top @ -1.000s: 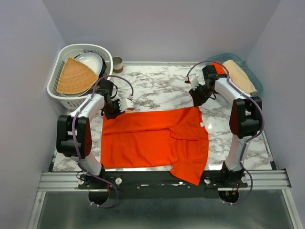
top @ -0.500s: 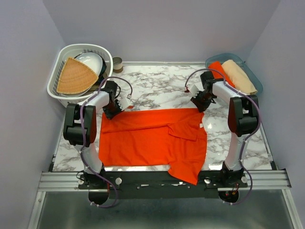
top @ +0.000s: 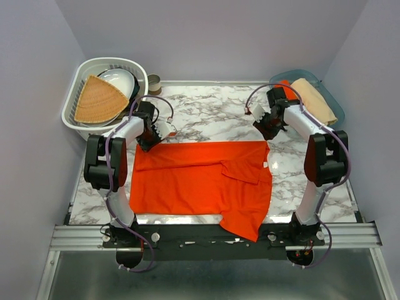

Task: Roll the t-shirts
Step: Fold the T-shirt at the center of the board.

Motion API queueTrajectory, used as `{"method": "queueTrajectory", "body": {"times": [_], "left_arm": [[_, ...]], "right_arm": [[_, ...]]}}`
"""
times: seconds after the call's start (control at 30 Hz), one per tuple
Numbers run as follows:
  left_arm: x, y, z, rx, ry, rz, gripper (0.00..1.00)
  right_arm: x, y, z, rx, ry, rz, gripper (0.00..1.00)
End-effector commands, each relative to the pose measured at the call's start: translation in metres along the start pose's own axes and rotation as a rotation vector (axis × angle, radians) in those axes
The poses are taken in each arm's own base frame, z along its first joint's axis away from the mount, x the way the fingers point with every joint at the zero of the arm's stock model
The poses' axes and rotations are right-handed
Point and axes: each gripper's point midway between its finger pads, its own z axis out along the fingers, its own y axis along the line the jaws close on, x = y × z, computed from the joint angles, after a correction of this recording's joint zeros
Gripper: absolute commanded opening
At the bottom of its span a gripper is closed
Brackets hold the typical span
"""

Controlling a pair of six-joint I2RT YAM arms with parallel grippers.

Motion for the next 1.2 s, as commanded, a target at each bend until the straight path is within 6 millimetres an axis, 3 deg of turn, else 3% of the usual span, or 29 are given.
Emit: {"method": "queueTrajectory", "body": {"times": [0.0, 0.27, 0.47, 0.6, 0.73, 1.03, 1.17], "left_arm": [[-0.009, -0.004, -0.004, 0.014, -0.029, 0.004, 0.21], [-0.002, -0.008, 0.005, 0.029, 0.004, -0.016, 0.11], [-0.008, 0.003, 0.013, 0.029, 0.025, -0.032, 0.09], [-0.009, 0.009, 0.024, 0.034, 0.046, -0.017, 0.09], [-0.019, 0.023, 0.032, 0.014, 0.054, 0.004, 0.09], [-0.079, 0.082, 0.037, -0.106, -0.008, 0.002, 0.09], [-0.109, 0.105, 0.024, -0.172, -0.074, -0.002, 0.12]], "right_arm": [[-0.017, 0.002, -0.018, -0.019, -0.071, -0.004, 0.32], [-0.009, 0.023, 0.009, -0.108, -0.031, -0.088, 0.28], [0.002, 0.009, 0.037, -0.075, 0.049, -0.158, 0.22], [0.011, -0.013, 0.049, 0.001, 0.111, -0.238, 0.19], [0.005, -0.036, 0.055, 0.062, 0.119, -0.258, 0.17], [-0.018, -0.121, 0.06, 0.268, 0.115, -0.245, 0.14], [-0.037, -0.148, 0.055, 0.333, 0.063, -0.227, 0.14]]}}
